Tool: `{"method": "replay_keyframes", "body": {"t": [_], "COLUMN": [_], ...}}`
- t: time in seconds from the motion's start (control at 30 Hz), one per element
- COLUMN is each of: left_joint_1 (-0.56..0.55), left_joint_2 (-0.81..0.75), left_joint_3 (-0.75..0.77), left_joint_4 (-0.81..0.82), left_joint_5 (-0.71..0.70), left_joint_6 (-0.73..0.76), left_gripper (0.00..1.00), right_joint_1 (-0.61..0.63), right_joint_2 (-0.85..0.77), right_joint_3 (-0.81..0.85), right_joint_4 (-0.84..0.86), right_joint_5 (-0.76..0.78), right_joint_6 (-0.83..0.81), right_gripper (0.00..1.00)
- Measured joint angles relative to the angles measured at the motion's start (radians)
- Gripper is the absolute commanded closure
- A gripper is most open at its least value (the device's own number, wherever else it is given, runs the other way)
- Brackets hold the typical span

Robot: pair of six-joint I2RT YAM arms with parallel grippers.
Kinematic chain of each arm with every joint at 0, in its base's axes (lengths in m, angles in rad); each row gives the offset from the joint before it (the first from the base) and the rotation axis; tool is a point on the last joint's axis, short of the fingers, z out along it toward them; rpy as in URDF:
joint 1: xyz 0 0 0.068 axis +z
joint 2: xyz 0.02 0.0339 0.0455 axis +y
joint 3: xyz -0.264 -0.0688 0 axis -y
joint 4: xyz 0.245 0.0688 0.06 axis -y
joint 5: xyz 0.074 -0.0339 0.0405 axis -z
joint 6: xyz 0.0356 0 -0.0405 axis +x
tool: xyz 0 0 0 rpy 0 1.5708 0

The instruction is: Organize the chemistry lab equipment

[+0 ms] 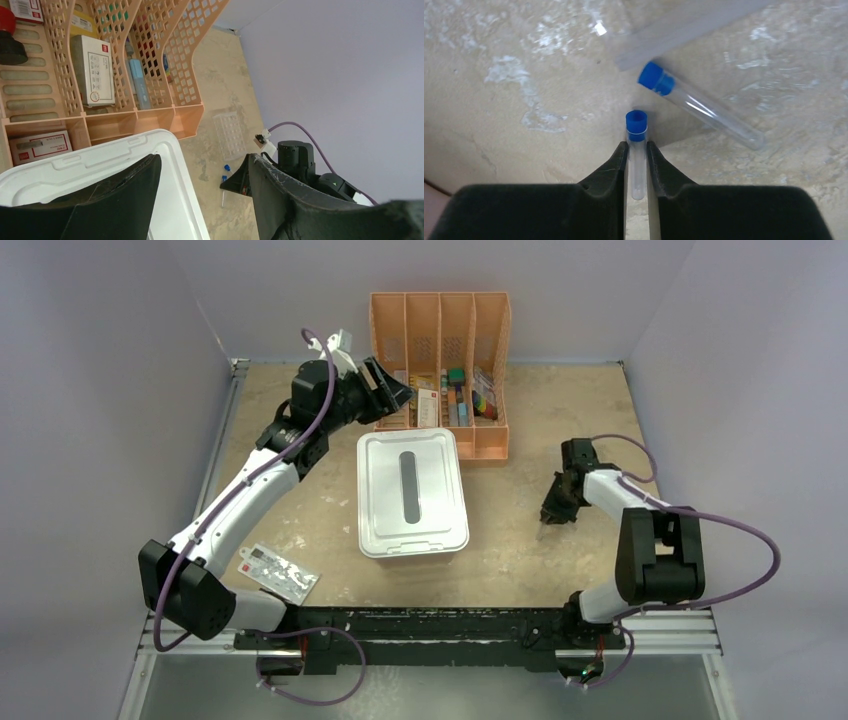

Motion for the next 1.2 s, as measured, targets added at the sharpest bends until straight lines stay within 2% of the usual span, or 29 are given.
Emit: {"method": "replay_keyframes", "body": {"t": [0.1, 0.37, 0.63, 0.83, 1.2], "left_joint_1": [0.0, -0.001, -0.042, -0.134, -0.251], "left_joint_2": [0.0, 0.0, 0.023, 0.141, 0.348], "left_joint_3": [0.0, 0.0, 0.0, 0.01, 0.078], "left_joint_4": [-0.013, -0.037, 0.055, 0.117, 0.271], "left_joint_5": [0.018, 0.077, 0.125, 0.135, 0.233], "left_joint_6": [0.01, 0.028, 0.024, 0.023, -0.027], "left_gripper": [0.36, 0.34, 0.28, 0.29, 0.34], "right_joint_1": [0.041, 0.072, 0.072, 0.072, 0.072], "right_joint_2": [0.008, -0.043, -0.21, -0.279, -0.327], "right_joint_3": [0.008, 0.02, 0.206, 0.277, 0.306], "right_joint_4": [0.012, 0.008, 0.004, 0.055, 0.21], "right_joint_5": [0.006, 0.005, -0.036, -0.097, -0.325], "right_joint_6": [0.006, 0.006, 0.007, 0.042, 0.223], "right_gripper": [0.9, 0.89, 0.89, 0.89, 0.89]}}
